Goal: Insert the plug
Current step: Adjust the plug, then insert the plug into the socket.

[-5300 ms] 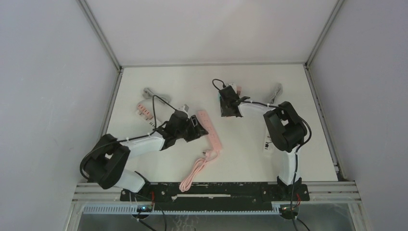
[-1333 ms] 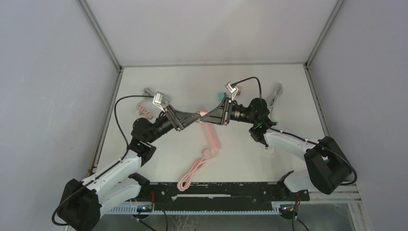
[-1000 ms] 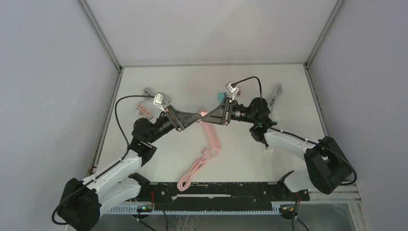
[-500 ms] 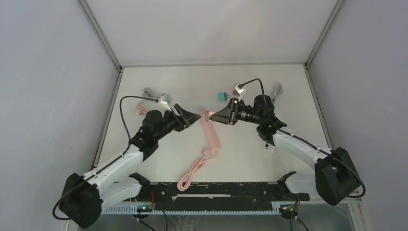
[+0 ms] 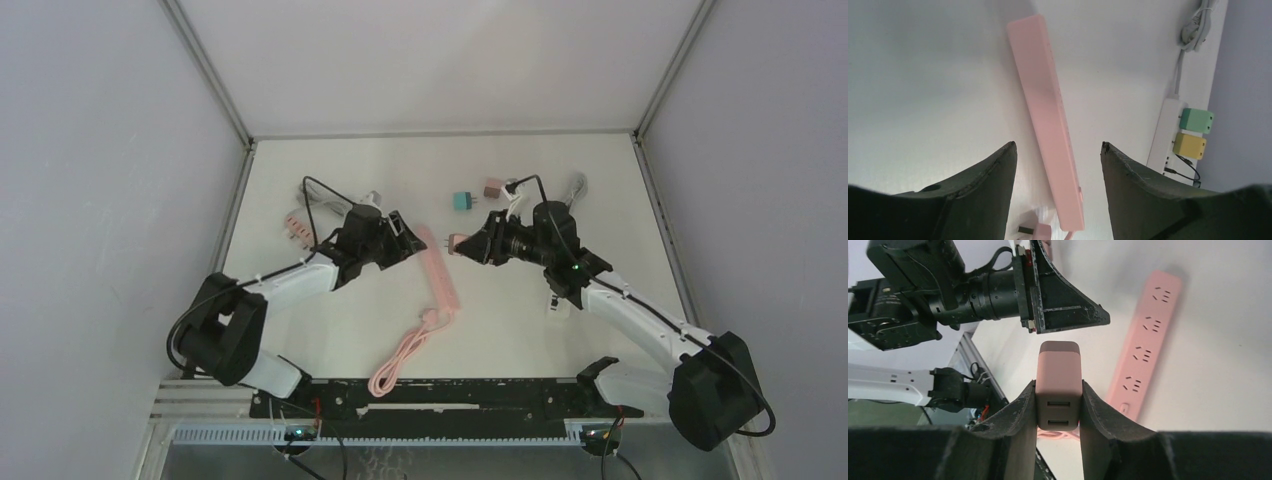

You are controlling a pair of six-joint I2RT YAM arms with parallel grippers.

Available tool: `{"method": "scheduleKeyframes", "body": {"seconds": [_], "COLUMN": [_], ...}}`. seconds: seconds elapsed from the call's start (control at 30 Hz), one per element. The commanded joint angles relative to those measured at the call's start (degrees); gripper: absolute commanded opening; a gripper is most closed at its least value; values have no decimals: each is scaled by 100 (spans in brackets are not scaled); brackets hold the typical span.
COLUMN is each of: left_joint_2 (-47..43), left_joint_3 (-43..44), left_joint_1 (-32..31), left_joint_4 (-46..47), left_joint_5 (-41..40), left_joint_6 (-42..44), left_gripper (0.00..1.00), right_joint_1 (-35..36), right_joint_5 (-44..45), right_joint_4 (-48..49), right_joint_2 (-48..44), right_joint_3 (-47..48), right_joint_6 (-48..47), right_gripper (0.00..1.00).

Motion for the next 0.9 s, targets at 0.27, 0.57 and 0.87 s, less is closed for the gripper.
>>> {"method": "scheduleKeyframes", "body": {"seconds": [0.27, 0.57, 0.87], "left_joint_2": [1109, 1479, 1530], "left_joint_3": [1026, 894, 474], "left_joint_1": [-143, -145, -144], "left_joint_4": [-252, -301, 51], "left_joint_5": [-182, -215, -33], "left_joint_6": [325, 314, 126], "left_gripper": [63, 45, 24], "right_joint_1": [-111, -106, 215], "right_joint_5": [402, 533, 1001], "right_joint_4": [-209, -657, -1857], "right_joint_2": [5, 273, 1068], "right_joint_3": [79, 465, 1571], "right_joint_6": [-485, -654, -1075], "right_gripper": [0, 0, 0]}}
